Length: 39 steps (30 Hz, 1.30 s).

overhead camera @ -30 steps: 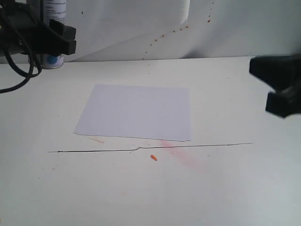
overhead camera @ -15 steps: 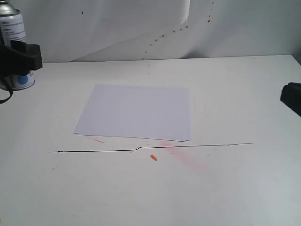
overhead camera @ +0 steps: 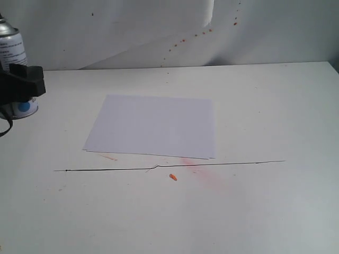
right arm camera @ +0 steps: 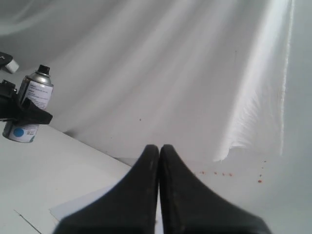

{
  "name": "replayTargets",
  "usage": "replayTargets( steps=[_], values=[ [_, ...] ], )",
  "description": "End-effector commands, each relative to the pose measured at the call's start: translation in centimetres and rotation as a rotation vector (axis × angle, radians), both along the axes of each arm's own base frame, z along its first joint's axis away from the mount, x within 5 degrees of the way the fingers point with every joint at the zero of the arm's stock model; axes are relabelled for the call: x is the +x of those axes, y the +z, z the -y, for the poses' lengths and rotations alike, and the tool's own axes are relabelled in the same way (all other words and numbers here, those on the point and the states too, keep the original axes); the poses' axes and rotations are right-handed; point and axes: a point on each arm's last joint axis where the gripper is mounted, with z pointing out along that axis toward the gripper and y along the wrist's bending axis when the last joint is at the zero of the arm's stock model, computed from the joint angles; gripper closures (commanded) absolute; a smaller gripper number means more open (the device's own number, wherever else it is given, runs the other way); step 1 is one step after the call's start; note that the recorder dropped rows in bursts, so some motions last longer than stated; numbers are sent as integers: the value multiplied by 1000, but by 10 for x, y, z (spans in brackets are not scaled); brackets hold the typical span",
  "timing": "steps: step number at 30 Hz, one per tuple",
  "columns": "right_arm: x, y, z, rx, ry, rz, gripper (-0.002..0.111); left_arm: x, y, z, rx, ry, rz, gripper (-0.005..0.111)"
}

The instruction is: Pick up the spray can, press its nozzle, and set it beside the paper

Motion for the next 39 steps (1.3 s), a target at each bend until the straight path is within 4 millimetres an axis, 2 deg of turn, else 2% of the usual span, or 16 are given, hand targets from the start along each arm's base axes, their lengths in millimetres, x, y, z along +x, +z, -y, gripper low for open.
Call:
replayTargets(
  steps=[1, 13, 32, 36, 39],
  values=[
    [-4, -2, -1, -9, 8, 7, 108, -5, 2, -4, -56, 41, 118, 107],
    [-4, -2, -1, -9, 8, 7, 108, -20, -14, -8, -75, 63, 204, 107],
    [-4, -2, -1, -9, 8, 7, 108, -24, -17, -13, -34, 99, 251, 107],
    [-4, -2, -1, -9, 8, 7, 108, -19, -30, -14, -34, 120, 292, 107],
    [-4, -2, -1, -9, 8, 7, 108, -10, -48, -13, -24, 123, 323, 107]
  ],
)
